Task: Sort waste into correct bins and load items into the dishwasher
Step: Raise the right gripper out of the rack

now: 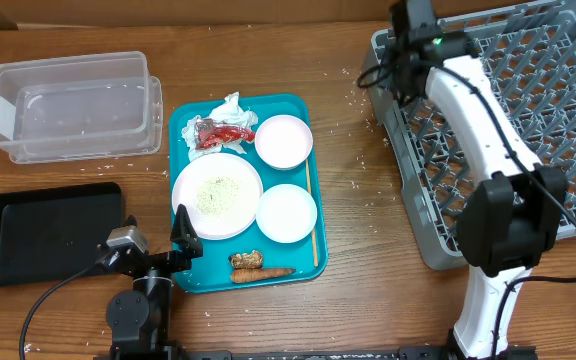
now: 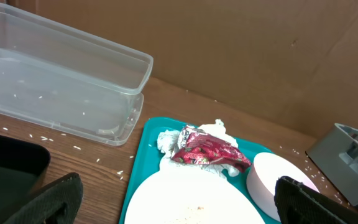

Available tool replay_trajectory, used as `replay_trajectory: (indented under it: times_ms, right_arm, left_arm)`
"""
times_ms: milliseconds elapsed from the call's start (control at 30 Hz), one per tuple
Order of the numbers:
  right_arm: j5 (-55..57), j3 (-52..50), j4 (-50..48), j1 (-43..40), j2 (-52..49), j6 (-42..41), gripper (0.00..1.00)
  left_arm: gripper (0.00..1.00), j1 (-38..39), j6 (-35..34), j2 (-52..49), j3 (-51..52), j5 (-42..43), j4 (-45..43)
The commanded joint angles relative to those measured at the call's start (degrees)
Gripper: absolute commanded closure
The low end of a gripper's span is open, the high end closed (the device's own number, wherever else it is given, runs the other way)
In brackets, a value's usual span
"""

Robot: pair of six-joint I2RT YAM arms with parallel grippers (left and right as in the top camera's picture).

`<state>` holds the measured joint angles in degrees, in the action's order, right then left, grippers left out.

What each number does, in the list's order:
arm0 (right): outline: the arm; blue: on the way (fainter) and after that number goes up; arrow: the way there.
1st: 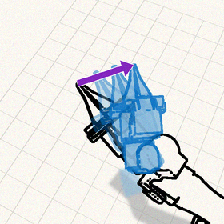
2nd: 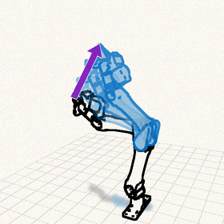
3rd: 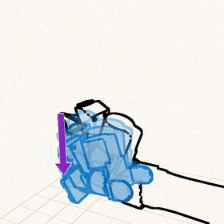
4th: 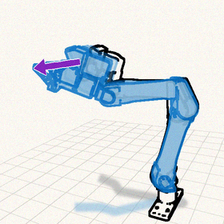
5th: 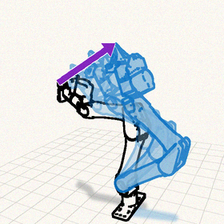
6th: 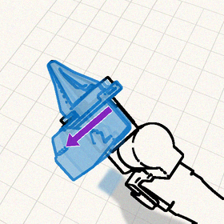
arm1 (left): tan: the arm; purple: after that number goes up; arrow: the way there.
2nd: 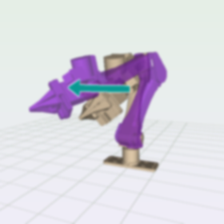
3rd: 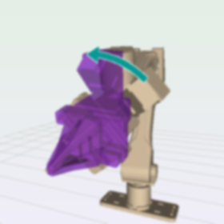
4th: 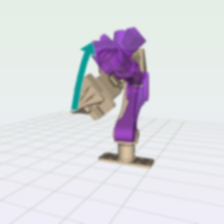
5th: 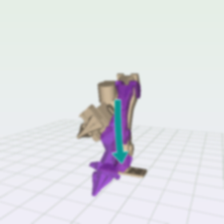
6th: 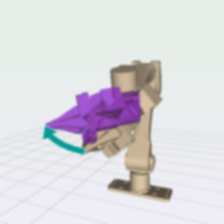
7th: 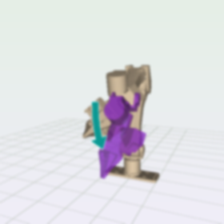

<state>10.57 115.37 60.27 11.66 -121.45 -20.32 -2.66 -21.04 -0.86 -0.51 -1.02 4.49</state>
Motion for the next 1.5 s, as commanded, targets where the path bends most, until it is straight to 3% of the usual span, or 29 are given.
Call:
replay_trajectory:
  times_ms: [0, 100, 267, 567, 667, 700, 767, 933, 1133, 1333, 1467]
  right_arm:
    - [-0.79, 6.8, 7.41, -0.42, 1.77, 9.27, 0.44]
    - [-1.99, 6.54, 16.68, -0.98, 1.75, 15.89, 0.43]
    - [-16.35, -0.9, 22.58, -1.95, 1.75, 29.77, 0.42]
    - [-16.72, -14.19, 16.37, -1.95, 1.75, 30.14, 0.39]
    - [-16.72, -14.69, 15.91, -1.95, 1.75, 28.61, 0.46]
    - [-16.7, -14.69, 15.43, -1.92, 1.75, 26.23, 0.58]
    - [-16.7, -14.69, 14.82, -1.92, 1.75, 21.77, 0.72]
    - [-16.65, -14.69, 13.46, -1.88, 1.75, 10.64, 0.85]
    - [-16.65, -14.69, 11.52, -1.53, 1.75, 0.02, 0.86]
    - [-16.65, -14.69, 12.68, -0.46, 1.75, -0.57, 0.85]
    - [-16.65, -14.53, 13.79, -0.02, 1.86, -0.57, 0.78]
  left_arm:
    - [0.0, 0.04, -0.81, 0.55, 0.24, 0.48, -0.17]
    - [0.0, 0.04, -0.81, 0.55, 0.24, 0.48, -0.17]
    - [0.0, 0.04, -0.81, 0.55, 0.24, 0.48, -0.17]
    - [0.0, 0.04, -0.81, 0.55, 0.24, 0.48, -0.17]
    - [0.0, 0.04, -0.81, 0.55, 0.24, 0.48, -0.17]
    - [0.0, 0.04, -0.81, 0.55, 0.24, 0.48, -0.17]
    - [0.0, 0.04, -0.81, 0.55, 0.24, 0.48, -0.17]
    - [0.0, 0.04, -0.81, 0.55, 0.24, 0.46, -0.17]
    - [0.0, 0.04, -0.81, 0.55, 0.24, 0.48, -0.17]
    - [0.0, 0.04, -0.81, 0.55, 0.24, 0.46, -0.17]
    - [0.0, 0.04, -0.81, 0.55, 0.24, 0.48, -0.17]
